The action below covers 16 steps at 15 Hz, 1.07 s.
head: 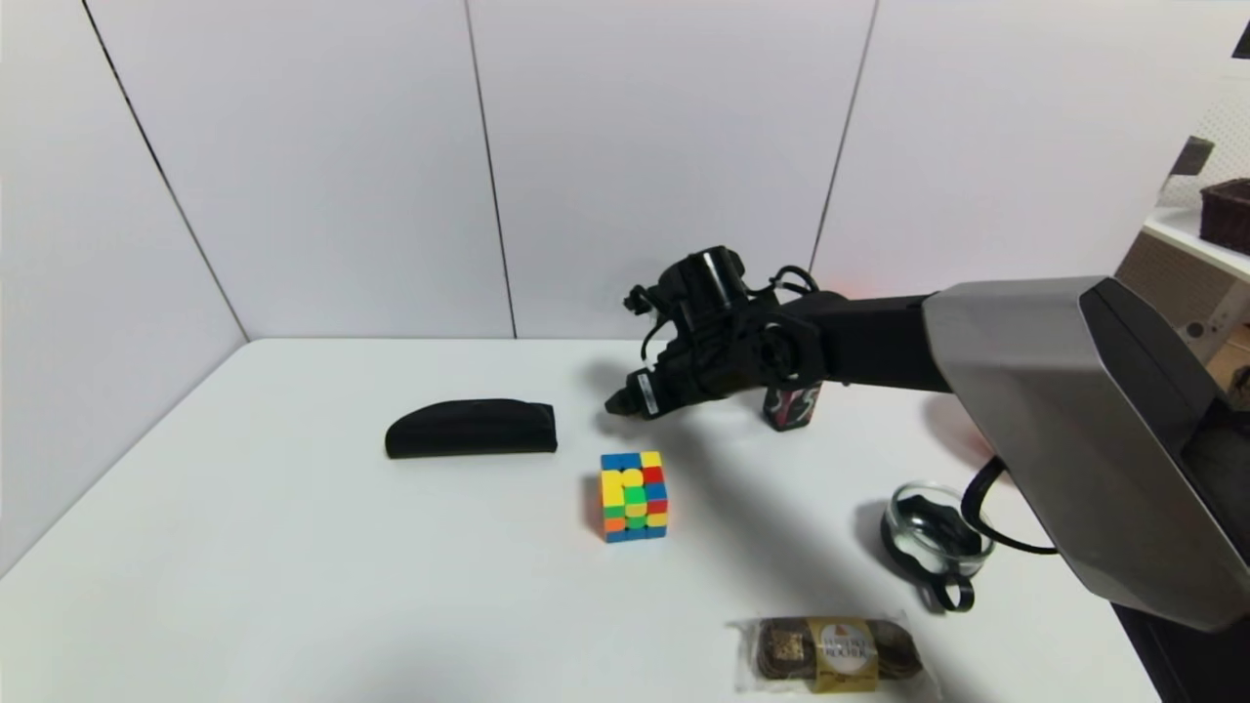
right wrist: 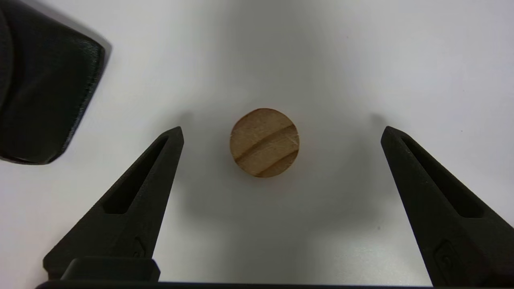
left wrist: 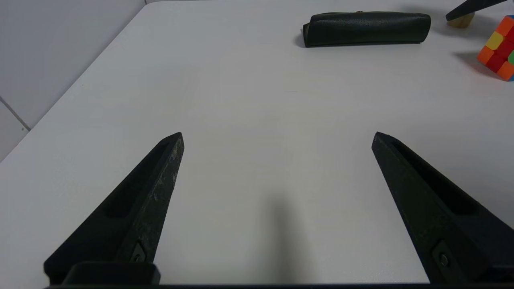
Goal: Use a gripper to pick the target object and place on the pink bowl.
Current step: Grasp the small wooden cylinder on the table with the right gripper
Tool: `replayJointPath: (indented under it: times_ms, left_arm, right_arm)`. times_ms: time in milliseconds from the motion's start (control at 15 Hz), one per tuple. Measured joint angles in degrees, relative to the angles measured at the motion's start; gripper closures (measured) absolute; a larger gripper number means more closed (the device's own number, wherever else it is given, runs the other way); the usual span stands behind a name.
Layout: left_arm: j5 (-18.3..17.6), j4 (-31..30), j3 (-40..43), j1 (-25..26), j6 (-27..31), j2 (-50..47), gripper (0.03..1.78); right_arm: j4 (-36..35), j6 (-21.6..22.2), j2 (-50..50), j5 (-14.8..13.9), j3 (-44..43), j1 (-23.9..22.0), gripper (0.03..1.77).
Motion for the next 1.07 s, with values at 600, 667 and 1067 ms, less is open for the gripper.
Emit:
replayJointPath:
  times_ms: [600,667,1067]
  left_arm:
    - [-0.02,0.00,0.00,0.00,0.00,0.00,0.12]
    - [-0.02,0.00,0.00,0.00,-0.01,0.00,0.12]
    - [-0.02,0.00,0.00,0.00,0.00,0.00,0.12]
  right_arm:
    - [-0.51,-0.02,0.91,0.05,0.00,0.22,0.10]
    - [-0.51,-0.02,0.96,0.05,0.00,0.20,0.10]
    - [-0.38,0.09,1.11,0.05,0.00,0.17,0.73]
